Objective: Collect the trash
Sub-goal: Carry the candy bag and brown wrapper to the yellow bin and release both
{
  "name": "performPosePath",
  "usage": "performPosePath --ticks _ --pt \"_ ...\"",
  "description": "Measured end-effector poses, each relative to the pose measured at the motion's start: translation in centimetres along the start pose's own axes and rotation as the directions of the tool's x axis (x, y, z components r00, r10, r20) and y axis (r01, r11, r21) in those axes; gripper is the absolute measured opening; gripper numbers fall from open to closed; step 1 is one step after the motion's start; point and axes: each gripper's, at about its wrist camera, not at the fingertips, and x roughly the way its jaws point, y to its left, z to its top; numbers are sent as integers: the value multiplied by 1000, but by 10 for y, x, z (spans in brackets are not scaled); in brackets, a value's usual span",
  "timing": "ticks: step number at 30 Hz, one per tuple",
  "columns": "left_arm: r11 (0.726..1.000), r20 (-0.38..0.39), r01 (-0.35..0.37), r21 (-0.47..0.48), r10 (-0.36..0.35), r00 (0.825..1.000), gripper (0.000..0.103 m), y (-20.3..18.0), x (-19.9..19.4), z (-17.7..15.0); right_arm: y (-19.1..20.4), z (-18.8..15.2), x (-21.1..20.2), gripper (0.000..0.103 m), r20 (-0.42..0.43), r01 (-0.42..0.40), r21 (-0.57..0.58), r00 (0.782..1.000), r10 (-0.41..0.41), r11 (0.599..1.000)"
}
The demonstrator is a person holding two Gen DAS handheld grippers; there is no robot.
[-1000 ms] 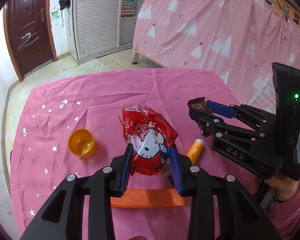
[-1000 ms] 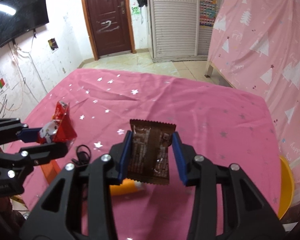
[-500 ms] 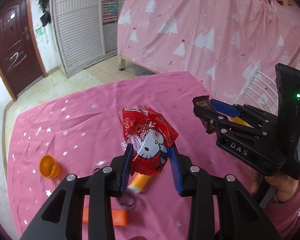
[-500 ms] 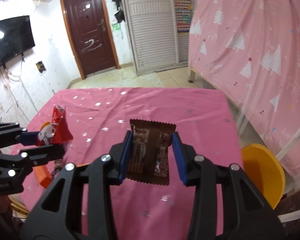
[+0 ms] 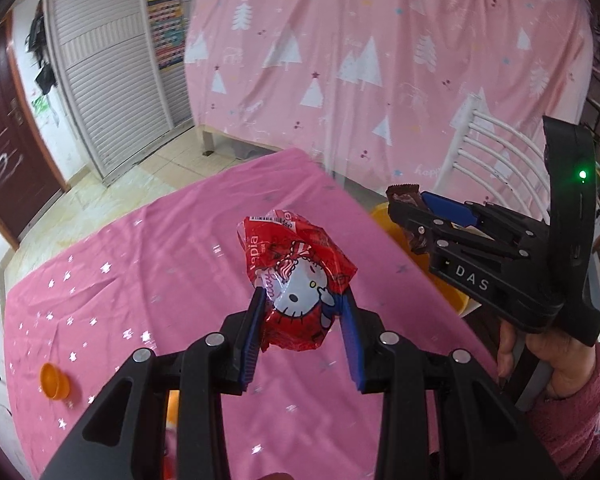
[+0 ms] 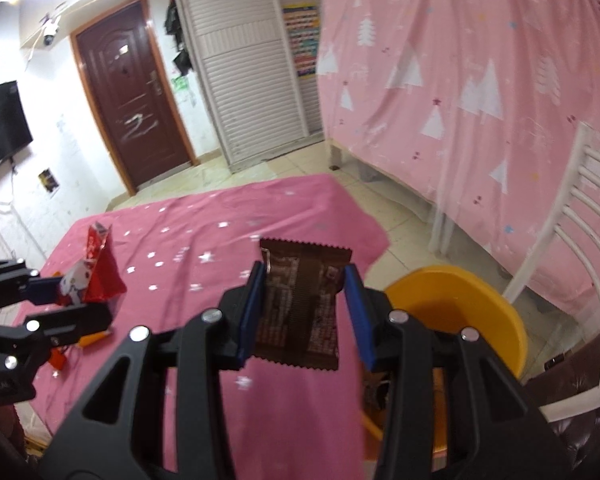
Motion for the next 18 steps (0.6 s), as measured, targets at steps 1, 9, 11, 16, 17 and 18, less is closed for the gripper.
performPosePath --ticks 1,9,11,16,17,18 --pt "1000 0 2 8 -2 1000 30 -5 1 2 -6 0 0 38 2 7 7 1000 -7 1000" --pt "998 15 50 36 -50 999 30 -49 19 33 -62 -7 -5 38 9 71 100 997 -73 992" --pt "997 13 70 35 -70 997 30 -60 25 45 -75 -8 -2 38 5 74 129 997 -76 989" --pt "994 -2 101 31 -101 995 30 -86 44 67 -106 -17 7 39 -26 111 193 994 -108 975" --pt "994 0 101 31 -101 995 30 -92 49 70 -110 -17 9 39 -27 116 202 993 -113 973" --pt "994 0 100 32 -100 995 30 -96 52 72 -115 -17 9 39 -28 113 214 994 -109 970"
